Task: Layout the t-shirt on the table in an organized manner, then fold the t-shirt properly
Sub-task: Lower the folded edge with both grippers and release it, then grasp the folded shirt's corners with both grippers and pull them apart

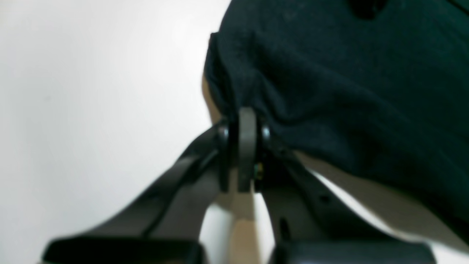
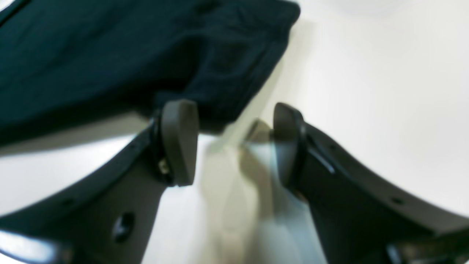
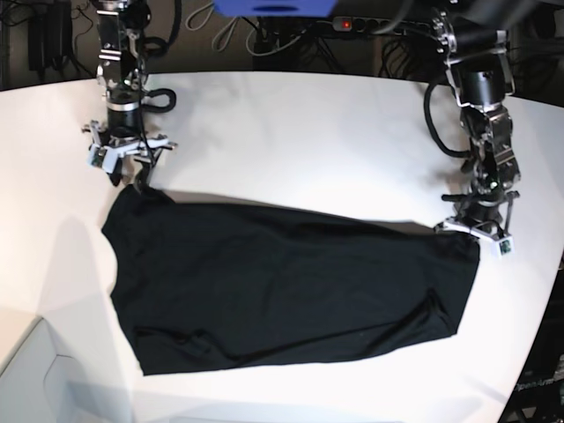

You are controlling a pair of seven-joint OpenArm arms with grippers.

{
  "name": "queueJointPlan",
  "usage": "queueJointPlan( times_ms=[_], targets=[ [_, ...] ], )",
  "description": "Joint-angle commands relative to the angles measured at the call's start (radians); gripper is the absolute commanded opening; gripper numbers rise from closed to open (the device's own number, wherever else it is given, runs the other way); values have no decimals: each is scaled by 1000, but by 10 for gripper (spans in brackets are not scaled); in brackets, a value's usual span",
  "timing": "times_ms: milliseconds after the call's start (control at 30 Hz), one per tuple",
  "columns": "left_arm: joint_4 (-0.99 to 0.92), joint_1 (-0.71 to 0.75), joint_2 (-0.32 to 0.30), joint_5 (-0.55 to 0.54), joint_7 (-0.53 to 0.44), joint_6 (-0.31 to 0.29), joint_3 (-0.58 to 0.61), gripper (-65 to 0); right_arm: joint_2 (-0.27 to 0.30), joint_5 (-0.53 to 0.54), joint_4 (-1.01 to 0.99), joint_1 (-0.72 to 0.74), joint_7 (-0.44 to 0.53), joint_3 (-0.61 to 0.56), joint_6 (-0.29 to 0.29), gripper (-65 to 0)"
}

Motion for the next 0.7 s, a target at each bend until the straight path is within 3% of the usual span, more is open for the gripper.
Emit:
queueJointPlan(
  times_ms=[0, 67, 133, 200, 300, 333, 667],
  targets=[
    [5, -4, -6, 6, 40, 0, -2, -650, 6, 0, -7, 19, 16, 2, 5, -317],
    [5, -2, -9, 6, 40, 0, -4, -649, 8, -1, -27, 36, 16, 2, 11, -319],
    [23, -1, -11, 6, 42, 0, -4, -649, 22, -1, -27, 45, 16, 2, 69, -347],
    [74, 27, -11, 6, 43, 0, -4, -649, 25, -1, -11, 45, 16, 7, 125, -431],
    [221, 82, -11, 6, 76, 2, -4, -649, 25, -1, 61, 13, 16, 8, 131, -619],
    [278, 96, -11, 6, 114, 2, -5, -649, 25, -1, 91, -5, 16, 8, 131, -650],
    [717, 168, -11, 4, 426, 2, -150, -649, 23, -1, 520, -214, 18, 60, 131, -650]
  ],
)
